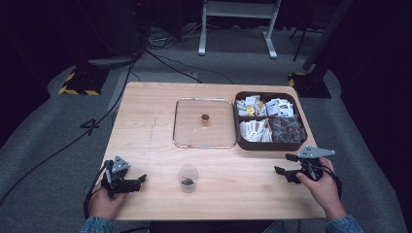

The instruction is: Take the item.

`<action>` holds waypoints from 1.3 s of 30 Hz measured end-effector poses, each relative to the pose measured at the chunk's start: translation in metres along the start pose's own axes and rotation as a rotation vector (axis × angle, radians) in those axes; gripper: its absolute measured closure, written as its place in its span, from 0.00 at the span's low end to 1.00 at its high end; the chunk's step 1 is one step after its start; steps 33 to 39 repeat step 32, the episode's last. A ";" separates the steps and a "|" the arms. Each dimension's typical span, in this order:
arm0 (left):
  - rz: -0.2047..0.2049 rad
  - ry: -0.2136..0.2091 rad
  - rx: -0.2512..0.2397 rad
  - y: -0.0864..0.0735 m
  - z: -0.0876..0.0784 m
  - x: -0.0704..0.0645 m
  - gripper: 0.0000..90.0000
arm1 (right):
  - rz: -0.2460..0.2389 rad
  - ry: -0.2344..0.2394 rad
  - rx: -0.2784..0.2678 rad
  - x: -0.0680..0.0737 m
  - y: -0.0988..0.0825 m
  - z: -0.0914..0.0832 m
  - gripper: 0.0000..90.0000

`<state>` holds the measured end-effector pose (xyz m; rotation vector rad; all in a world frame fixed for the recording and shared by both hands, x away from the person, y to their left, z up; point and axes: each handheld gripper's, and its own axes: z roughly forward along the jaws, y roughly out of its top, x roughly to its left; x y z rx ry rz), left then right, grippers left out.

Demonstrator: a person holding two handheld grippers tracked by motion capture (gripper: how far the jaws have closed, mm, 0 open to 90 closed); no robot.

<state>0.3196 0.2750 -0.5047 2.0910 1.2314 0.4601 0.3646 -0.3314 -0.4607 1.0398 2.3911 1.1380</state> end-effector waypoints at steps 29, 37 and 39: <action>0.000 0.003 -0.002 0.001 0.001 0.000 0.17 | -0.042 -0.026 0.052 0.006 -0.037 0.024 0.15; 0.001 0.003 -0.002 0.000 0.001 0.000 0.17 | -0.042 -0.025 0.051 0.006 -0.037 0.024 0.15; 0.001 0.003 -0.002 0.000 0.001 0.000 0.17 | -0.042 -0.025 0.051 0.006 -0.037 0.024 0.15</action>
